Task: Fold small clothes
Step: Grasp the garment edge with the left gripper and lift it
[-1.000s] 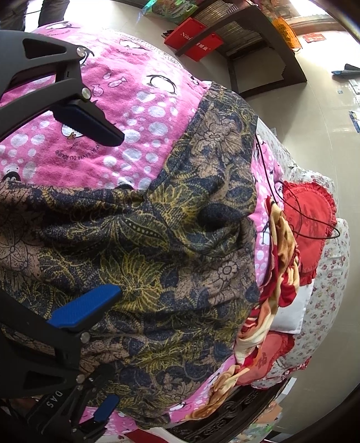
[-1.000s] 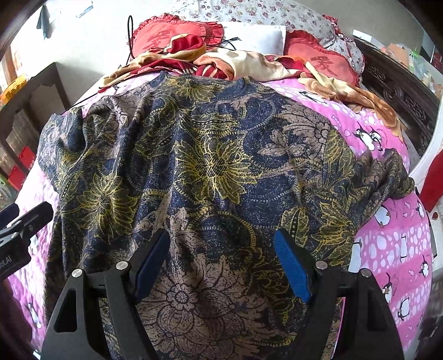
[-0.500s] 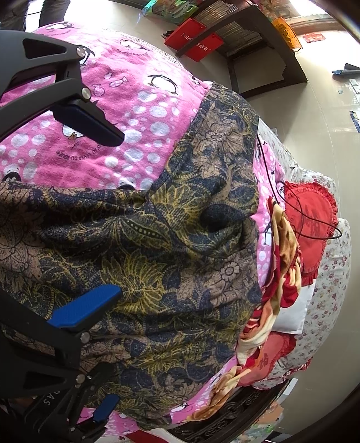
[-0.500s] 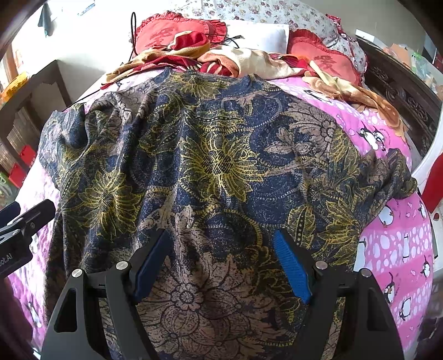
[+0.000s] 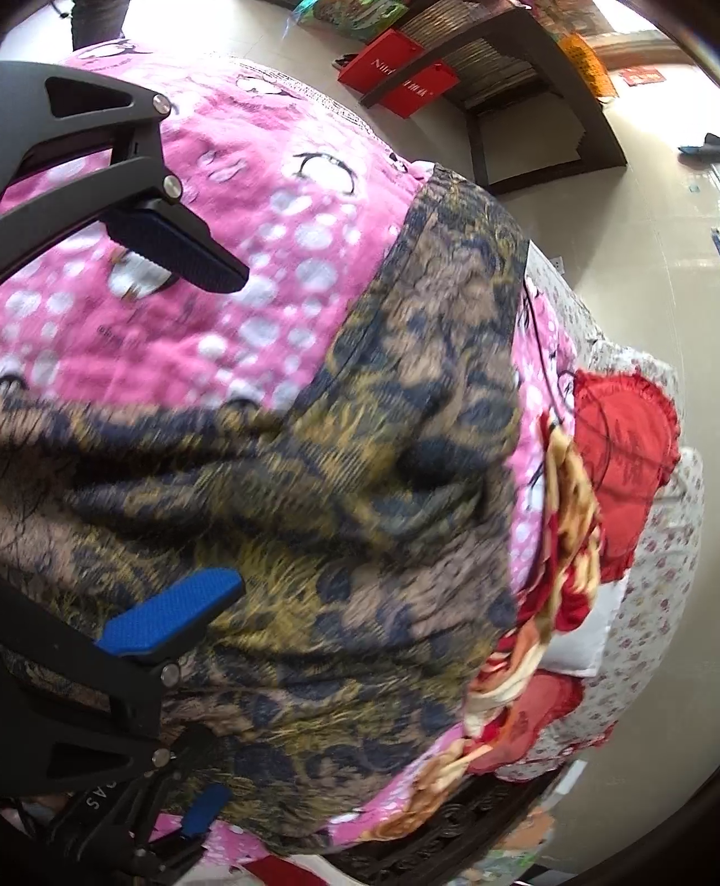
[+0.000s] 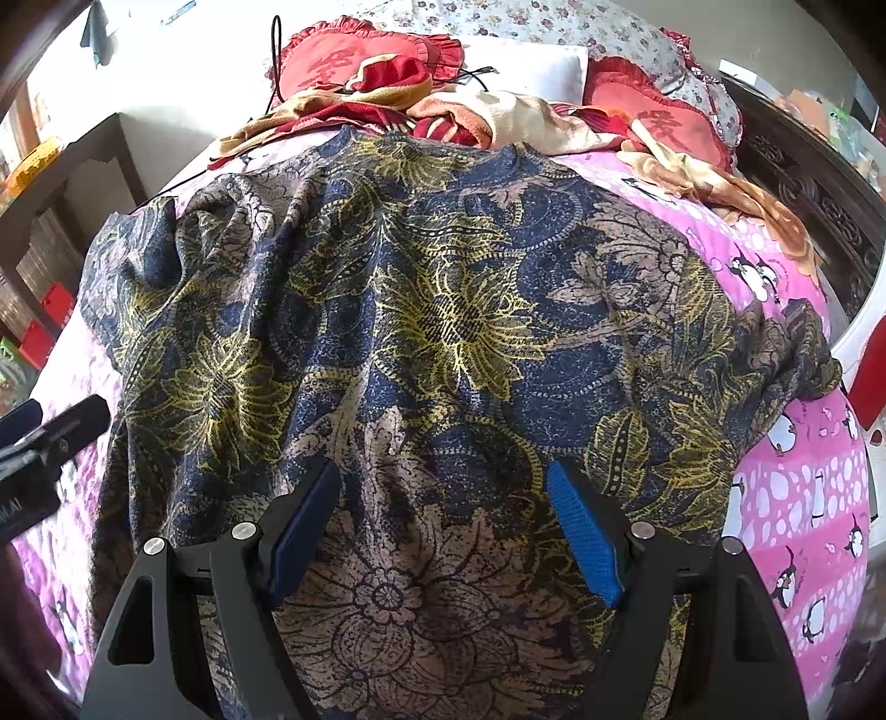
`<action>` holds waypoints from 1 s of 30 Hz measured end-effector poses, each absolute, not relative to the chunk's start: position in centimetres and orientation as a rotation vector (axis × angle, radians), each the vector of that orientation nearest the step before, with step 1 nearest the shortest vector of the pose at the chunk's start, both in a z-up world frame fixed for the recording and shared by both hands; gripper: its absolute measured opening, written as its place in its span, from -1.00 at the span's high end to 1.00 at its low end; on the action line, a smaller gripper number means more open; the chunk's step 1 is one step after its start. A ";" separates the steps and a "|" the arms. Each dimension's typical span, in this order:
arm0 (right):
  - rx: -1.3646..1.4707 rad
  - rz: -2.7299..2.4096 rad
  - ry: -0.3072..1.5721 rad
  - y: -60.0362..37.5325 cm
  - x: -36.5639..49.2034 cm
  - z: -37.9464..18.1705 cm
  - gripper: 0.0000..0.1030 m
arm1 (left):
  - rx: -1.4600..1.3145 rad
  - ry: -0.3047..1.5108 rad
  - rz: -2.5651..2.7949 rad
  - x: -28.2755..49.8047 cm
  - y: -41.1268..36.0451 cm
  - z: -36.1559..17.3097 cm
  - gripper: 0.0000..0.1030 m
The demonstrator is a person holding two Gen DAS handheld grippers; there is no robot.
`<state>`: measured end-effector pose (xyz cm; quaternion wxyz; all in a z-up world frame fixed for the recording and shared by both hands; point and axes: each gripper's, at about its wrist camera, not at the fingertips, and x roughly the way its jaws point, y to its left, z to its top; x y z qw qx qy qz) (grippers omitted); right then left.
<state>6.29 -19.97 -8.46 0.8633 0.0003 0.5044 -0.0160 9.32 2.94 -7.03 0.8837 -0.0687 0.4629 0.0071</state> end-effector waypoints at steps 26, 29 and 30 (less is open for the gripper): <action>-0.053 0.027 1.103 -17.8 8.7 -9.4 -0.40 | -0.763 0.932 0.257 25.2 29.6 -13.5 0.88; -0.052 0.021 1.097 -18.3 8.7 -9.2 -0.40 | -0.689 0.862 0.211 23.8 27.9 -9.0 0.88; -0.044 0.023 1.091 -18.5 8.6 -9.0 -0.40 | -0.652 0.831 0.172 23.3 26.8 -7.0 0.88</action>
